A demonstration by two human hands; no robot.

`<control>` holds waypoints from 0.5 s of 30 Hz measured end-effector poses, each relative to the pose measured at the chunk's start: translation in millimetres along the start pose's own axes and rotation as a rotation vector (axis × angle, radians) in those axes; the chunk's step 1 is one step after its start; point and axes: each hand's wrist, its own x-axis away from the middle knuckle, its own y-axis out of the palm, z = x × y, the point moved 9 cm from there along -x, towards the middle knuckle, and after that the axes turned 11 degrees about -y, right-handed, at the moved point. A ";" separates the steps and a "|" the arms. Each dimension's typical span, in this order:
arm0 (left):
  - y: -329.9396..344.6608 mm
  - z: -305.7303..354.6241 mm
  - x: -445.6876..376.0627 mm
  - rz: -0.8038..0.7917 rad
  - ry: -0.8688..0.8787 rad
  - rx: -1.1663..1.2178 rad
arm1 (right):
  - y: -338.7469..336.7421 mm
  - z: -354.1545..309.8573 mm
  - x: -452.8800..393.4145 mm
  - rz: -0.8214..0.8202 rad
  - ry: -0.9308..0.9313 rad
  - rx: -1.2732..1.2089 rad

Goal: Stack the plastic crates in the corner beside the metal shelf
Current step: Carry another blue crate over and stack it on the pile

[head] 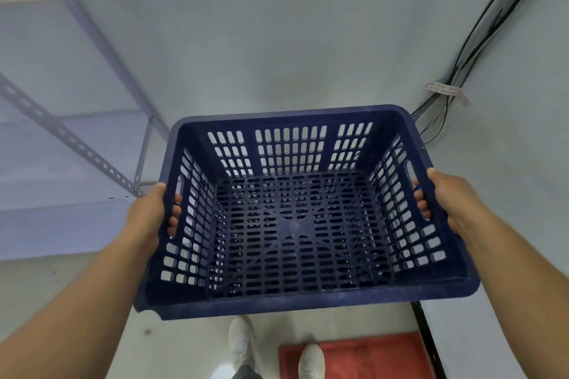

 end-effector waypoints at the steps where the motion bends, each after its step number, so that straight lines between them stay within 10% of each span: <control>1: 0.4 0.0 0.5 0.002 -0.002 0.006 | 0.1 -0.3 -1.2 0.001 -0.002 -0.003; 15: -2.0 2.0 3.8 0.039 0.025 0.035 | -1.1 -5.9 -0.2 -0.002 -0.021 -0.020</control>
